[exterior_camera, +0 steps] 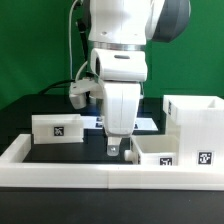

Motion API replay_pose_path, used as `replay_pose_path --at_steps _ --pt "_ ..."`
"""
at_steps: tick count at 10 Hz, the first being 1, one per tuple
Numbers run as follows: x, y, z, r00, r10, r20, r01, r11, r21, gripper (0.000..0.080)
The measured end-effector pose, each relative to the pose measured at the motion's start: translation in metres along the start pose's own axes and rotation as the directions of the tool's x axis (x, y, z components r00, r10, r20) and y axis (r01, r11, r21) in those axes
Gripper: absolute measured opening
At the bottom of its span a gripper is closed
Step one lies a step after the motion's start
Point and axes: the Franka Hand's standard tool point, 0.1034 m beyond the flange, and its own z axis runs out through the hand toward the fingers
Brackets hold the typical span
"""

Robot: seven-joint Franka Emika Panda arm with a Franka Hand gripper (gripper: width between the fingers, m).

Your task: Assemble drawer

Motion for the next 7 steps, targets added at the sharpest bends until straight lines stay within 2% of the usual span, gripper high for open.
replay_pose_path --at_steps 2,4,6,7 --pt "-0.010 -0.005 0.004 0.999 -0.003 -0.048 0.003 1.000 0.001 0.0649" --pt "-0.018 -0.011 0.008 0.989 0.002 -0.147 0.000 1.000 0.008 0.0649" --pt "-0.020 -0.016 0.013 0.978 0.001 -0.208 0.001 1.000 0.013 0.0649" --pt "-0.018 -0.020 0.014 0.968 0.007 -0.249 -0.002 1.000 0.024 0.0649"
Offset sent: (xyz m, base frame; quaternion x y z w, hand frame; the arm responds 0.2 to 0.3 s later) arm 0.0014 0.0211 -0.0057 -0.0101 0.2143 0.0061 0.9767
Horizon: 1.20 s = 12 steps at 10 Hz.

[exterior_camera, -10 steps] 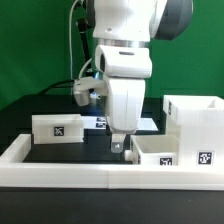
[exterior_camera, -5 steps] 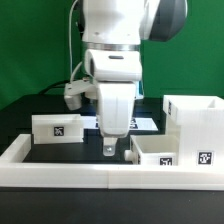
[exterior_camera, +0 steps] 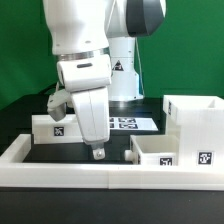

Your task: Assemble drawer

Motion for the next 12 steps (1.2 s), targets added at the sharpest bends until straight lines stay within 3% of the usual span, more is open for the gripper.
replay_pose_path --at_steps 4,5,6,7,8,9,10,11,12 --pt "0.033 0.007 0.010 1.000 0.012 -0.014 -0.012 1.000 0.008 0.0649" --pt "0.037 0.010 0.011 1.000 0.010 -0.014 -0.010 1.000 0.000 0.0649" --pt "0.033 0.011 0.012 1.000 0.014 -0.006 -0.014 1.000 -0.023 0.0649" --pt "0.032 0.010 0.012 1.000 0.018 -0.007 -0.018 1.000 -0.020 0.0649" --pt "0.030 0.013 0.012 1.000 0.017 0.002 -0.017 0.999 -0.047 0.0649" --pt "0.026 0.014 0.013 1.000 0.021 0.019 -0.019 0.995 -0.095 0.0649" --pt "0.029 0.009 0.016 1.000 0.019 0.015 -0.018 0.996 -0.085 0.0649" --pt "0.033 0.011 0.016 1.000 0.013 0.013 -0.012 0.996 -0.092 0.0649" --pt "0.036 0.013 0.017 1.000 0.010 0.018 -0.008 0.993 -0.115 0.0649"
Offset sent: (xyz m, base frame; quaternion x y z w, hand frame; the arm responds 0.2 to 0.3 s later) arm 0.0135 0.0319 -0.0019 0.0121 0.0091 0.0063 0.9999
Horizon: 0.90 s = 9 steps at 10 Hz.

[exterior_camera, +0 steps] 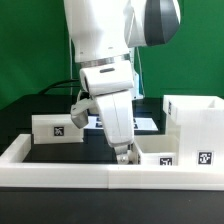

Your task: Assemble drawer

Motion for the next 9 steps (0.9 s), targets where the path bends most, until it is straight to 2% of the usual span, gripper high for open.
replay_pose_path --at_steps 2,9 --pt "0.014 0.001 0.003 1.000 0.003 -0.011 -0.003 1.000 0.002 0.0649" --pt "0.049 0.004 0.011 1.000 0.008 -0.018 -0.008 1.000 0.012 0.0649"
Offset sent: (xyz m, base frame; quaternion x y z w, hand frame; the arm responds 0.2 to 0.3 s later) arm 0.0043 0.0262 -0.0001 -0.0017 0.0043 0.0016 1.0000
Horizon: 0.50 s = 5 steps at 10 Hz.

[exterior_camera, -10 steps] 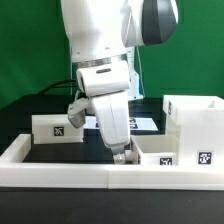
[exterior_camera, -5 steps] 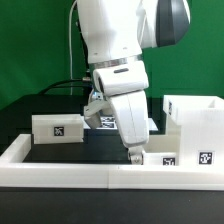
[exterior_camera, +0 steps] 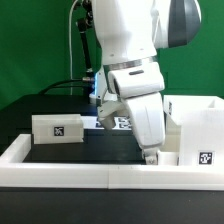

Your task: Assemble drawer

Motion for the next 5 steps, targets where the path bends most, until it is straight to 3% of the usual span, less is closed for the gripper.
replay_pose_path --at_steps 5 --pt "0.019 -0.001 0.008 0.999 0.033 0.005 -0.033 0.999 0.015 0.0649"
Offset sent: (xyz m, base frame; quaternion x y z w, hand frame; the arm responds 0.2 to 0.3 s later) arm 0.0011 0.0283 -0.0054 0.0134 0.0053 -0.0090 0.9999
